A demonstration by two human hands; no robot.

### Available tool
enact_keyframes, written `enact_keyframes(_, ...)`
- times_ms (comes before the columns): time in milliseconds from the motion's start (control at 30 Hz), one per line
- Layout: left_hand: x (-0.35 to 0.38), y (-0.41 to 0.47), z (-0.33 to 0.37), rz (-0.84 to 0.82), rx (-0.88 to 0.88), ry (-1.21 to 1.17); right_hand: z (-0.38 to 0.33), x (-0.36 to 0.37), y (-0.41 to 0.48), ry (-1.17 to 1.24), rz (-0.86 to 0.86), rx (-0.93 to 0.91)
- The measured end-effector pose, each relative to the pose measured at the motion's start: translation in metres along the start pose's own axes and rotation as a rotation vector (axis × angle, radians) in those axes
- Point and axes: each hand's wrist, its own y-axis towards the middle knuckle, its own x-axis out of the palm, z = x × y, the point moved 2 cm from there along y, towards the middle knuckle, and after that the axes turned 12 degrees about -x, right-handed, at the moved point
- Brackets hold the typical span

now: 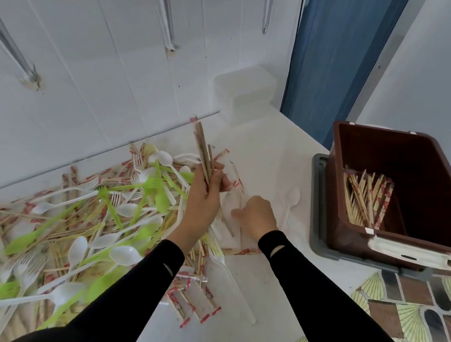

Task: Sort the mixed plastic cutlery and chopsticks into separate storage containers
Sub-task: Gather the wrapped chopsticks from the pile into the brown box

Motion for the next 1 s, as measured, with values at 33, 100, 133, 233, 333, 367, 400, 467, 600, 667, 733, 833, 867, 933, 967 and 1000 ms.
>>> enact_keyframes(33, -0.001, -0.004, -0.004, -0.018, -0.011, 0.032, -0.002, -0.002, 0.001, -0.011, -0.003, 0.009)
enact_keyframes(100, -0.003, -0.009, -0.016, -0.038, -0.052, 0.071, -0.006, -0.008, 0.001, 0.070, 0.011, 0.025)
enact_keyframes(133, -0.004, -0.012, -0.022, -0.044, -0.079, 0.088, -0.008, -0.011, 0.001, 0.160, 0.036, 0.026)
enact_keyframes(233, -0.008, -0.021, -0.033, -0.058, -0.141, 0.157, -0.016, -0.023, -0.003, 0.532, 0.213, -0.034)
enact_keyframes(333, -0.007, -0.029, -0.021, -0.022, -0.135, 0.118, -0.025, -0.037, -0.019, 0.832, 0.381, -0.181)
enact_keyframes(367, -0.008, -0.030, -0.012, 0.010, -0.125, 0.077, -0.027, -0.039, -0.025, 0.876, 0.396, -0.235)
enact_keyframes(400, -0.009, -0.032, -0.003, 0.044, -0.124, 0.027, -0.027, -0.040, -0.032, 0.900, 0.390, -0.281)
enact_keyframes(467, -0.017, -0.034, 0.006, 0.100, -0.153, -0.034, -0.023, -0.034, -0.043, 0.903, 0.336, -0.331)
enact_keyframes(600, -0.036, -0.042, 0.017, 0.142, -0.214, 0.058, -0.008, -0.014, -0.059, 0.812, 0.176, -0.340)
enact_keyframes(667, -0.045, -0.051, 0.026, 0.162, -0.223, 0.115, -0.006, -0.009, -0.064, 0.739, 0.128, -0.354)
enact_keyframes(733, -0.057, -0.060, 0.031, 0.156, -0.236, 0.151, -0.009, -0.006, -0.067, 0.708, 0.085, -0.372)
enact_keyframes(833, -0.075, -0.070, 0.032, 0.105, -0.288, 0.188, -0.021, -0.006, -0.071, 0.754, 0.011, -0.413)
enact_keyframes(867, -0.079, -0.072, 0.031, 0.085, -0.300, 0.196, -0.024, -0.007, -0.072, 0.754, -0.003, -0.425)
enact_keyframes(933, -0.086, -0.080, 0.032, 0.035, -0.292, 0.235, -0.030, -0.004, -0.075, 0.735, 0.007, -0.442)
enact_keyframes(967, -0.090, -0.084, 0.031, 0.016, -0.275, 0.277, -0.032, -0.003, -0.077, 0.708, 0.035, -0.453)
enact_keyframes(1000, -0.096, -0.091, 0.031, 0.001, -0.256, 0.333, -0.035, 0.000, -0.081, 0.663, 0.072, -0.457)
